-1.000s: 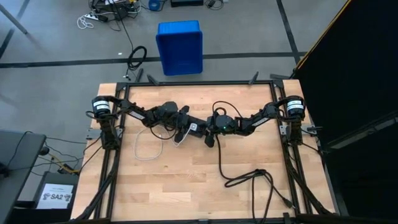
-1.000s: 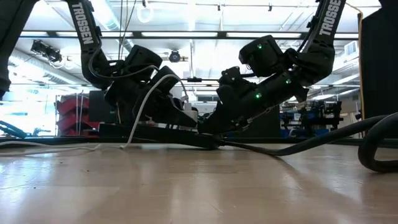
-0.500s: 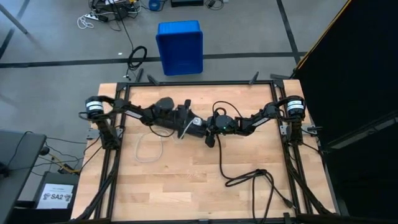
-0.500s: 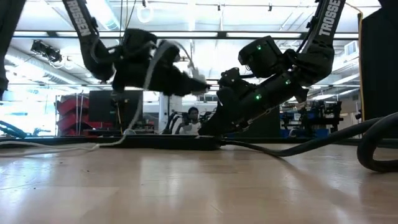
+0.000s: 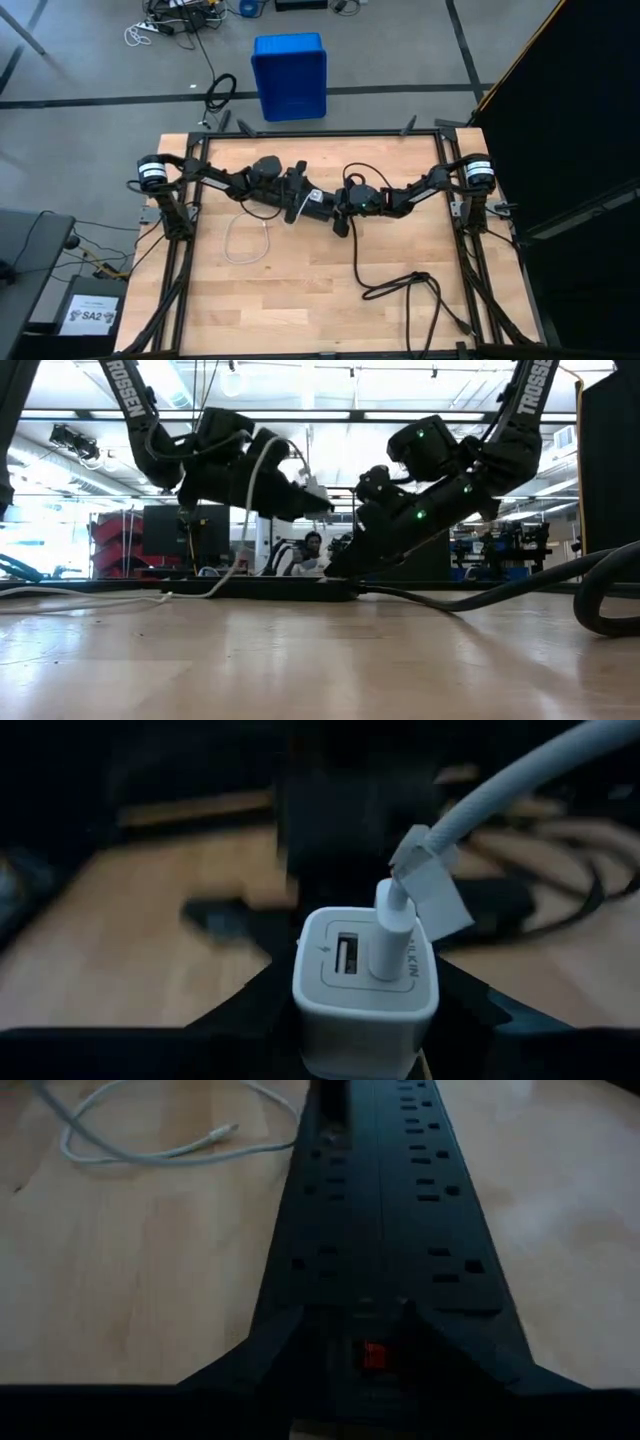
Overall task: Insert USB
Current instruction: Remove the white USB cable from the white charger adapter
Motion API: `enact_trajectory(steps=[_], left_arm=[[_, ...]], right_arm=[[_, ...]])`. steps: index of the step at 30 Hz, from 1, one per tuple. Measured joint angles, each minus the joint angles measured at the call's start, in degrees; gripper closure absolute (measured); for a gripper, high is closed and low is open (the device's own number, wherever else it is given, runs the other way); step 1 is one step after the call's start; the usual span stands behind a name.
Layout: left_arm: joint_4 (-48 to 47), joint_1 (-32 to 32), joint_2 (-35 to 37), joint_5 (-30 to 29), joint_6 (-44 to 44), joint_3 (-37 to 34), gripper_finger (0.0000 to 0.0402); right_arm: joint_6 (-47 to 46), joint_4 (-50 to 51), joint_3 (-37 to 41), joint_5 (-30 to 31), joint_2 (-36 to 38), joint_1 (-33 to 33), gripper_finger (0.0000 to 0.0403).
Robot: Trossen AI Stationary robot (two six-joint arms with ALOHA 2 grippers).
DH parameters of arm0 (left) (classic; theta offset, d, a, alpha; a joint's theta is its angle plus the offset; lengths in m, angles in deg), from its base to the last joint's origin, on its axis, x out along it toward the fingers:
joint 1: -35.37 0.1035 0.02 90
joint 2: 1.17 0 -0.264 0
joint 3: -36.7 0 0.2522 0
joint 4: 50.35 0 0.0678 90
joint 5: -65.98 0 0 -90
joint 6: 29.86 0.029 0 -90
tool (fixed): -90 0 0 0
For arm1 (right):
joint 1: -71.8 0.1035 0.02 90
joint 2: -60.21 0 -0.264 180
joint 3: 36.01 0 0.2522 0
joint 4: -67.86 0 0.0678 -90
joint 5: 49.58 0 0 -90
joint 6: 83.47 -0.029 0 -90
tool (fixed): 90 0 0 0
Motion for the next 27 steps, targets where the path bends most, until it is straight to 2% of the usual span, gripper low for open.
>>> enact_trajectory(steps=[9,27], left_arm=[[-4.4,0.0,0.2,-0.4,1.4,-0.1,0.0265],[-6.7,-1.6,0.2,-1.2,0.2,-0.2,0.0265]], right_arm=[[2.9,0.8,-0.2,5.4,5.6,2.0,0.0252],[0.9,-0.6,-1.5,5.3,5.7,2.3,0.0257]])
